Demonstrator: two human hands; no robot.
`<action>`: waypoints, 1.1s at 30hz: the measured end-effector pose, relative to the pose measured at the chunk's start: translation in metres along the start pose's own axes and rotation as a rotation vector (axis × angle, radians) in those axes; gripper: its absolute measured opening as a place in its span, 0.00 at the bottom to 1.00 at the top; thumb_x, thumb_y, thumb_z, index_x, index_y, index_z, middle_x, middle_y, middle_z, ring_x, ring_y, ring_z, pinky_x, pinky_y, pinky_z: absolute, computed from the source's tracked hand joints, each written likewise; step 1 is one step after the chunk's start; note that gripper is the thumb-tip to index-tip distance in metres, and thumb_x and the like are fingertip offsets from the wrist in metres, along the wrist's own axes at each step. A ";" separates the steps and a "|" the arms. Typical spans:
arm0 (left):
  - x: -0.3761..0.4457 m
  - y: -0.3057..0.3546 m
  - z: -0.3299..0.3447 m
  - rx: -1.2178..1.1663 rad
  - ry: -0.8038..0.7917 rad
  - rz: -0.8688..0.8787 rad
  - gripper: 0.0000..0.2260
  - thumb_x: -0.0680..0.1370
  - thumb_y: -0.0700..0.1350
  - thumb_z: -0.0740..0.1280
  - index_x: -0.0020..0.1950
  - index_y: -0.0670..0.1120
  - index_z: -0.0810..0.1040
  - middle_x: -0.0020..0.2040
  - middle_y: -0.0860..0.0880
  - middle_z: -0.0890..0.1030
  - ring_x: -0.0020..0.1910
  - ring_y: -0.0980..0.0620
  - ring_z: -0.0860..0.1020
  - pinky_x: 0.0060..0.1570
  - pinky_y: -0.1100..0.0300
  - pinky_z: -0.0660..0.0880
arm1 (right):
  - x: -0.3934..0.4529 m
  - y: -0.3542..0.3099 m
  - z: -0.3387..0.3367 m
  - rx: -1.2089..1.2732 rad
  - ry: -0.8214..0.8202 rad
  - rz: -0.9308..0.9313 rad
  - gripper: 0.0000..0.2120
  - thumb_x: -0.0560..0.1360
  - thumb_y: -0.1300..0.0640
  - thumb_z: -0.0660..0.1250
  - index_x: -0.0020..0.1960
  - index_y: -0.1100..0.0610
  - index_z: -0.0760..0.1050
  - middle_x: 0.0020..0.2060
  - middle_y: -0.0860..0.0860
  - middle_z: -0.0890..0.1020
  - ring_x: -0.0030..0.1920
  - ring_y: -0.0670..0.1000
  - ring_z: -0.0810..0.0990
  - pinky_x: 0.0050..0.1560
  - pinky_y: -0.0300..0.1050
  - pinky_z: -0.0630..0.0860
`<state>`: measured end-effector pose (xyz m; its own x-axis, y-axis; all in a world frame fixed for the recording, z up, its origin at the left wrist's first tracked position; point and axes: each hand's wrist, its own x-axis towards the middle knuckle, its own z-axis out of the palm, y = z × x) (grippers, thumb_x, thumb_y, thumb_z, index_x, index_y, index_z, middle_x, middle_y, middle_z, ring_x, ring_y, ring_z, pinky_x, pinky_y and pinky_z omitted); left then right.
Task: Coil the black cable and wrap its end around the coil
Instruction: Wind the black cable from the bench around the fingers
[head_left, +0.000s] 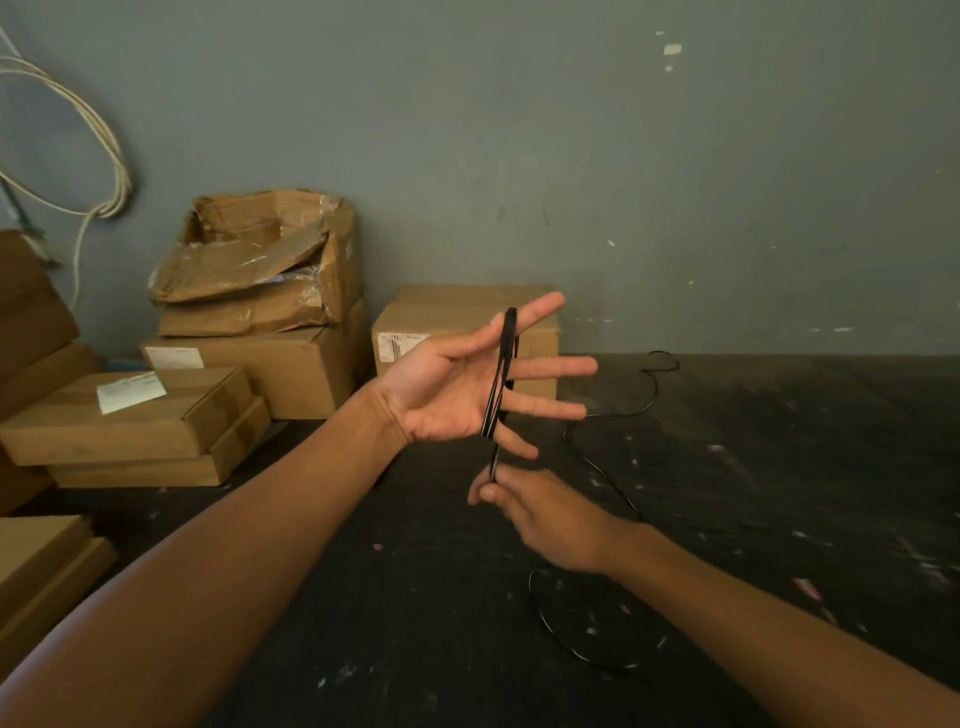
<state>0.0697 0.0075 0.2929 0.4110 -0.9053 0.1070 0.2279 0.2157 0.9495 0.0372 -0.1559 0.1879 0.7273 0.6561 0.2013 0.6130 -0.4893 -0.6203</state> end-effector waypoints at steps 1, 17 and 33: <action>0.000 0.000 -0.002 -0.005 0.011 0.013 0.22 0.82 0.54 0.51 0.77 0.62 0.59 0.78 0.41 0.63 0.74 0.30 0.59 0.59 0.28 0.61 | -0.001 -0.006 0.002 -0.015 -0.017 -0.007 0.09 0.83 0.51 0.55 0.56 0.47 0.73 0.32 0.42 0.75 0.30 0.42 0.74 0.32 0.36 0.68; -0.004 -0.011 -0.018 -0.080 0.336 0.129 0.21 0.82 0.54 0.54 0.76 0.61 0.63 0.75 0.39 0.68 0.72 0.31 0.67 0.68 0.32 0.64 | -0.006 -0.085 -0.074 -0.348 -0.130 -0.067 0.11 0.81 0.48 0.58 0.46 0.49 0.78 0.41 0.45 0.80 0.41 0.40 0.78 0.44 0.44 0.75; -0.006 -0.026 0.000 0.018 0.110 -0.147 0.22 0.81 0.54 0.55 0.76 0.62 0.63 0.77 0.41 0.66 0.75 0.33 0.62 0.66 0.22 0.48 | 0.021 -0.068 -0.176 -0.472 0.326 -0.105 0.04 0.75 0.50 0.69 0.47 0.50 0.80 0.36 0.40 0.79 0.38 0.41 0.76 0.39 0.44 0.69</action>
<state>0.0611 0.0069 0.2676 0.4688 -0.8809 -0.0649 0.2769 0.0768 0.9578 0.0651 -0.2097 0.3679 0.6665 0.5412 0.5127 0.7041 -0.6831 -0.1941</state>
